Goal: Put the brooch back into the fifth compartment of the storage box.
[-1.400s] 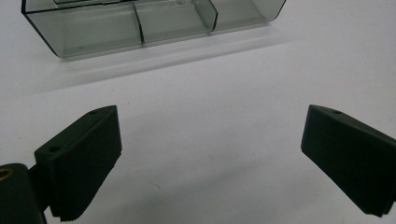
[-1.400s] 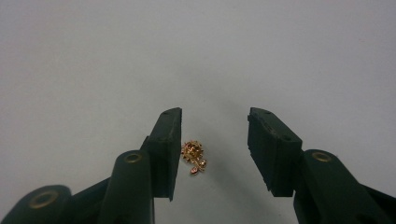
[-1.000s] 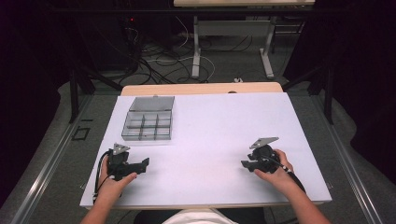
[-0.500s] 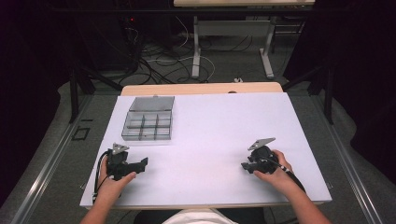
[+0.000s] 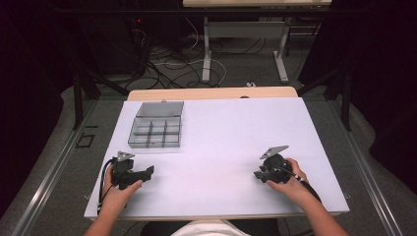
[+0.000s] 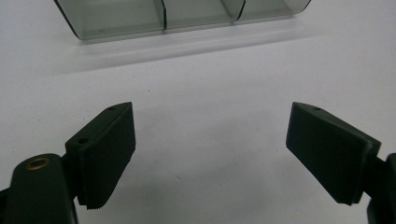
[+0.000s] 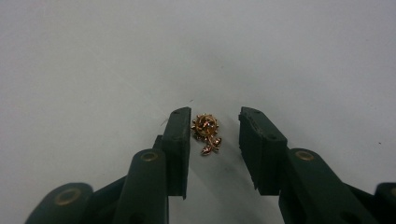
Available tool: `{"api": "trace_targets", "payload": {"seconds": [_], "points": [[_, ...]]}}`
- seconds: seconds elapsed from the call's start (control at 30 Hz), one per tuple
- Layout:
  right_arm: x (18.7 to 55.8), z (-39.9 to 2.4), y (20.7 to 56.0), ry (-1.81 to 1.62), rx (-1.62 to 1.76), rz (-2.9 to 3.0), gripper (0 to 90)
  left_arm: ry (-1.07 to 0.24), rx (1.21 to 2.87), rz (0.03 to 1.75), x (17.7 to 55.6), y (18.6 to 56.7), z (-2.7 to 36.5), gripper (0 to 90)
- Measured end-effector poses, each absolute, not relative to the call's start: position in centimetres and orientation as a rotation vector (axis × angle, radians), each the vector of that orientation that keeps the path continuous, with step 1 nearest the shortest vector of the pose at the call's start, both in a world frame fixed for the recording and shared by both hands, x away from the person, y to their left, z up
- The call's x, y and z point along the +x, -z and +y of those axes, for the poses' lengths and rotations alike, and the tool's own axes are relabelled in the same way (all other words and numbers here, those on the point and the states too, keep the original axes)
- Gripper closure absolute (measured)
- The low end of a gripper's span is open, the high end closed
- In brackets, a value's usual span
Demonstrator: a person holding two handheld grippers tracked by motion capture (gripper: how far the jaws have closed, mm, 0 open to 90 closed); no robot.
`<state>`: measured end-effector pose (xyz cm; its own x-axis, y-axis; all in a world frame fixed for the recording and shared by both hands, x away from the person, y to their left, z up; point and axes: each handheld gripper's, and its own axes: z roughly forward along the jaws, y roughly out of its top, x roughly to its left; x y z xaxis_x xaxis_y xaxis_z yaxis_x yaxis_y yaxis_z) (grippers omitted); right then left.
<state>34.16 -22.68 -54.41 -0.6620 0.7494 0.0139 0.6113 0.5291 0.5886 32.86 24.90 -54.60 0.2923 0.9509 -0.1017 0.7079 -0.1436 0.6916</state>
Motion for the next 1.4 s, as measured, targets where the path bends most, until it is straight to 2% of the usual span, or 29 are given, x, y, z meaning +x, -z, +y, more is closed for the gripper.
{"api": "trace_targets", "payload": {"seconds": [0.3, 0.53, 0.8, 0.9, 1.4], "points": [[34.19, -22.71, 54.37, -0.840, 1.152, 2.538, 70.6, -0.468, 1.908, 1.486, 32.90, 54.60, 24.99, 15.8], [34.36, -22.74, 54.37, -0.848, 1.189, 2.535, 78.4, -0.467, 1.903, 1.491, 32.93, 54.61, 25.06, 15.7], [34.58, -23.06, 54.37, -0.878, 1.238, 2.535, 79.0, -0.469, 1.903, 1.489, 32.92, 54.62, 25.02, 15.8], [34.57, -23.06, 54.33, -0.873, 1.229, 2.535, 82.4, -0.468, 1.903, 1.489, 32.93, 54.62, 25.03, 15.7], [34.70, -23.25, 54.05, -0.895, 1.276, 2.519, 83.1, -0.471, 1.903, 1.489, 32.92, 54.61, 25.03, 15.8]]}}
